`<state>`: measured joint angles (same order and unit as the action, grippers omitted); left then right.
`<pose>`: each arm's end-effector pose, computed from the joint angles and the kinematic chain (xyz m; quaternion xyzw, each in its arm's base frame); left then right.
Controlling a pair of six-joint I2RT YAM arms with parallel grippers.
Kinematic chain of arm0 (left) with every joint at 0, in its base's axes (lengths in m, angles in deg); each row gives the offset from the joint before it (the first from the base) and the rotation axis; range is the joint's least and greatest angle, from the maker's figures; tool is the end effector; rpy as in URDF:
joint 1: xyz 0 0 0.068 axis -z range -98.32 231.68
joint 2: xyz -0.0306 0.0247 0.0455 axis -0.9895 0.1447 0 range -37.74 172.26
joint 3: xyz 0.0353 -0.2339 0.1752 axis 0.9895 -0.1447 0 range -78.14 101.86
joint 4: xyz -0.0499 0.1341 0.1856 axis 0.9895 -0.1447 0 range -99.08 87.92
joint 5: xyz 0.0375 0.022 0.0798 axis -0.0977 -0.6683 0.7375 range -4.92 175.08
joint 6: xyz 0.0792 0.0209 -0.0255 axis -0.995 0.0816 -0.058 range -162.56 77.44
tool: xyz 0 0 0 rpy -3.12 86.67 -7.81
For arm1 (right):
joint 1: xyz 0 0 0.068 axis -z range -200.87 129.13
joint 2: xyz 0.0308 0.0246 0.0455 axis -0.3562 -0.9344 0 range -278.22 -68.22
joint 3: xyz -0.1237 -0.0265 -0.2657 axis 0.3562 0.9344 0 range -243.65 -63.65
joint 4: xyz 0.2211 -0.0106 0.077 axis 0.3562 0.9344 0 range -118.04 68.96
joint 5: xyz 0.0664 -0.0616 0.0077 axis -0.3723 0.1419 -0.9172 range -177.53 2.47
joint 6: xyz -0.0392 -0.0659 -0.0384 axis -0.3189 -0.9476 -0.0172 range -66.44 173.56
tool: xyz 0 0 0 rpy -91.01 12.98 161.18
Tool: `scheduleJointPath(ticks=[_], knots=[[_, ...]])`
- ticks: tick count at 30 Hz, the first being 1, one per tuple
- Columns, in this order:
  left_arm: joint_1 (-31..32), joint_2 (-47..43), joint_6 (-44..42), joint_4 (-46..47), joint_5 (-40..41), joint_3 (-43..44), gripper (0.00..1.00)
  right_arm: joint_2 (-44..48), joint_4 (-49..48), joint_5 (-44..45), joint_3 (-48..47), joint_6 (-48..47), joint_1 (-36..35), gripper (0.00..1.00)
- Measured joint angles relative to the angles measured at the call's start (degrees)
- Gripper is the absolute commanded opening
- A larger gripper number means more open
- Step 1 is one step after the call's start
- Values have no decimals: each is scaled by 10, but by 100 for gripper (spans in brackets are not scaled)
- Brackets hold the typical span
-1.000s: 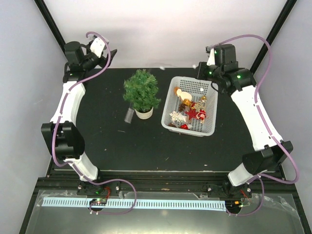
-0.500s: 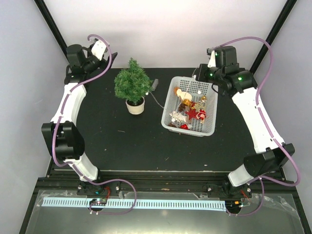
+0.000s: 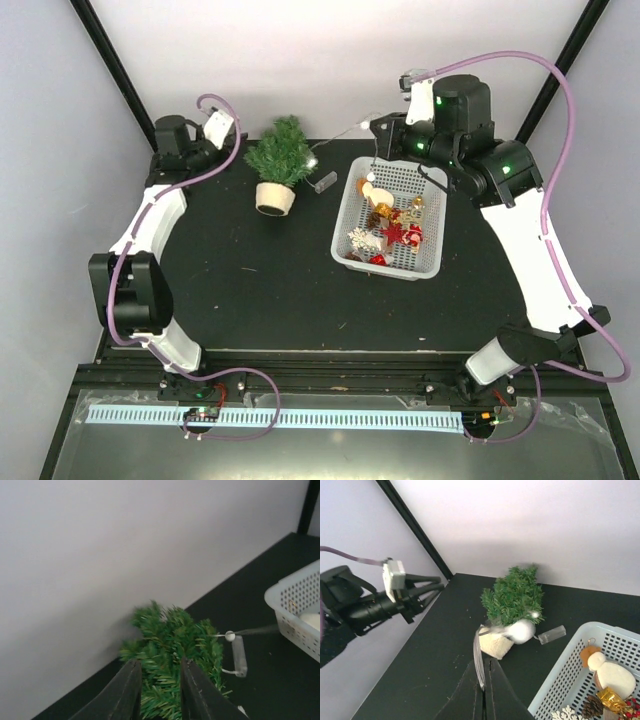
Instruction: Decorate the small christmas tree
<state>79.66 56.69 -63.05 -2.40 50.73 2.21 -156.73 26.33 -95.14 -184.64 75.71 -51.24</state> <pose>0.3994 -0.0287 0.3706 0.2998 0.7161 -0.1145 0.6199 0.2543 0.1607 0.5106 -0.0963 0.8219 0.2965 0.4767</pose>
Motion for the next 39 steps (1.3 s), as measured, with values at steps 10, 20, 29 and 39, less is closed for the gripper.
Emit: scheduleJointPath(ticks=[10, 20, 29, 39], knots=[[56, 54, -20, -43, 30, 79, 64, -47, 35, 7, -39, -5, -9, 1], [76, 433, -1, -239, 80, 679, 74, -19, 35, 26, 51, 8, -10, 1], [89, 495, 23, -285, 106, 632, 75, 1, 28, 43, 110, 24, -10, 1], [97, 535, 51, -310, 100, 638, 3, 45, 9, 47, 193, 47, -10, 1]])
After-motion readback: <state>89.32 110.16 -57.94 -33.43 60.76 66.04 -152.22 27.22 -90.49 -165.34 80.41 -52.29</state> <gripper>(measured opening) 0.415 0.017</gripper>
